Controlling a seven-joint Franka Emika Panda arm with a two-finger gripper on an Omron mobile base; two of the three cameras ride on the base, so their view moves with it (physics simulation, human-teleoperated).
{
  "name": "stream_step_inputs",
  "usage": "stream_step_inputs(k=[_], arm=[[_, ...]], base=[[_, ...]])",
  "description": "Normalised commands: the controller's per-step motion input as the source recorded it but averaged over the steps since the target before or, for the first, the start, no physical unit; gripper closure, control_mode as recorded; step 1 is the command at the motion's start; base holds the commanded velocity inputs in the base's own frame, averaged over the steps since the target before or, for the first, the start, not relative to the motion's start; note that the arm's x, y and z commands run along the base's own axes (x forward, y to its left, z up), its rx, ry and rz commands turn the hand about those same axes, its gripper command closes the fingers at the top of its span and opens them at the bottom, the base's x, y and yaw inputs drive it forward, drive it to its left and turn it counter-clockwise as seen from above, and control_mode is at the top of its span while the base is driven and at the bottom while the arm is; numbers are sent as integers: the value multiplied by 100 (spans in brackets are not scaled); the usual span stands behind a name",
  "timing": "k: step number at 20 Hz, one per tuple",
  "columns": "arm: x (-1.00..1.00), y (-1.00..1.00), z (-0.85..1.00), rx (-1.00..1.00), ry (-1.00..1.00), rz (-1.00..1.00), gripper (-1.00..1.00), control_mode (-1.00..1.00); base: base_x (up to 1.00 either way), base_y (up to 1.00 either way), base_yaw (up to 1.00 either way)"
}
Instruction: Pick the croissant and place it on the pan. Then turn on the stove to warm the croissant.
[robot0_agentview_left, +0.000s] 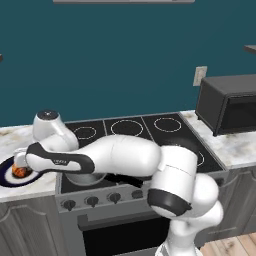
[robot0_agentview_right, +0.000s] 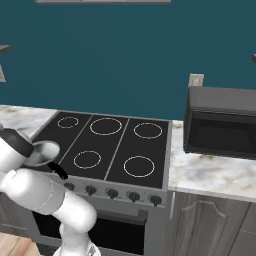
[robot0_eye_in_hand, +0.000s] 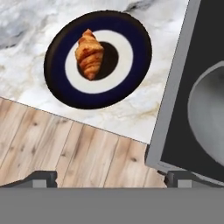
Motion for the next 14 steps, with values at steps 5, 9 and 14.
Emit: stream_step_inputs(k=[5,9,14], arm=[[25,31,-7,0,2,0,-100,-100],[6,24,0,-1,2,0,-100,-100],[8,9,-7,-9,1,0,-100,-100]], base=[[0,0,0],[0,0,0],[0,0,0]])
